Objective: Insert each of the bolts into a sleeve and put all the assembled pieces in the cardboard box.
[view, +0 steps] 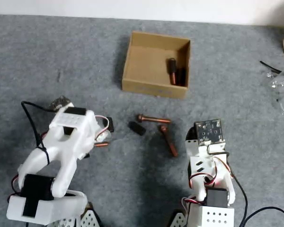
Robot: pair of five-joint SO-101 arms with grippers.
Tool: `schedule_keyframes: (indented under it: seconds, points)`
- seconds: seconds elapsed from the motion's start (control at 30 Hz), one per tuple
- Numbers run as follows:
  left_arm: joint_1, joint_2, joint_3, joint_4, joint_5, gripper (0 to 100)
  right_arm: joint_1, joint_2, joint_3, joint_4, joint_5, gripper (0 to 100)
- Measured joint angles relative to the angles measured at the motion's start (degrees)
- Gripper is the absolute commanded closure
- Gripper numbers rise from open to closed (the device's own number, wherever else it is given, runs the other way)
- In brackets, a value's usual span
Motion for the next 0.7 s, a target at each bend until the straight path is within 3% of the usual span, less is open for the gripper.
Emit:
schedule_keyframes:
  seconds: [0.23, 0.5, 0.7]
  points:
    - [-1.41, 0.0, 2.9, -5.63, 2.9, 64, 0.0, 0.0, 0.0, 0.0, 0.0, 99.3]
    - [-5.54, 0.0, 2.9, -6.51, 3.78, 64, 0.0, 0.0, 0.0, 0.0, 0.0, 99.3]
    - [-7.03, -0.09, 4.13, -7.03, 3.78, 81, 0.0, 0.0, 0.0, 0.0, 0.0, 99.3]
